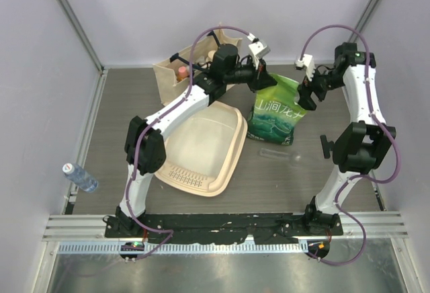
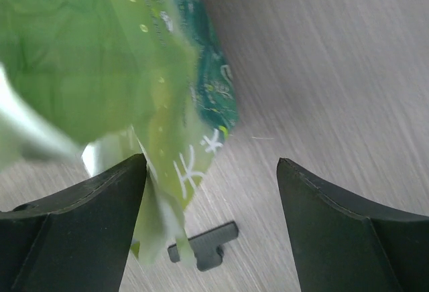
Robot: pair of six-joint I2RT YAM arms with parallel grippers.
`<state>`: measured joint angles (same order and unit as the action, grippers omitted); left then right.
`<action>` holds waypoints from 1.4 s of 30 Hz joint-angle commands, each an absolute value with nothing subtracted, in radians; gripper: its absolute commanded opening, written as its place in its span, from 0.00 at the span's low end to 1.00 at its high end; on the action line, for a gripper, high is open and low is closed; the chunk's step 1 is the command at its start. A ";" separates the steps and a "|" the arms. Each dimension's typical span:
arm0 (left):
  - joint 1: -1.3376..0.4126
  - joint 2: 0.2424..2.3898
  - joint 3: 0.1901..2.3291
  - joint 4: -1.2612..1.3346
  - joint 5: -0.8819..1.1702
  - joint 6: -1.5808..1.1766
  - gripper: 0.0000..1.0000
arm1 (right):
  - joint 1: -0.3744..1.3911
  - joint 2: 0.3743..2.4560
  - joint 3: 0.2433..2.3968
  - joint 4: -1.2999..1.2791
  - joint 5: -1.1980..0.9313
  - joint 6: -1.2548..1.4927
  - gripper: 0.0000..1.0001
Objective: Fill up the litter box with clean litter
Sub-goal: Open the cat litter bag at the center of the board.
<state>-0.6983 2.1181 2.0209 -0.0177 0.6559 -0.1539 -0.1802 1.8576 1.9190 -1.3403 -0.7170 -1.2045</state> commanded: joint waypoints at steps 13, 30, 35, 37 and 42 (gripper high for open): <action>-0.703 1.993 2.042 0.173 0.663 -0.175 0.00 | -0.143 1.757 1.734 -1.078 -0.617 -0.846 0.54; -0.695 2.017 2.065 0.153 0.620 -0.186 0.45 | -0.143 1.726 1.721 -0.996 -0.554 -0.646 0.01; -0.696 1.971 2.063 0.144 0.640 -0.196 0.43 | -0.143 1.741 1.827 -1.009 -0.636 -0.578 0.01; -0.707 1.913 2.031 0.114 0.653 -0.166 0.42 | -0.143 1.744 1.893 -1.011 -0.656 -0.548 0.01; -0.773 1.822 1.948 -0.233 0.768 0.322 0.50 | -0.144 1.761 2.003 -1.063 -0.707 -0.537 0.01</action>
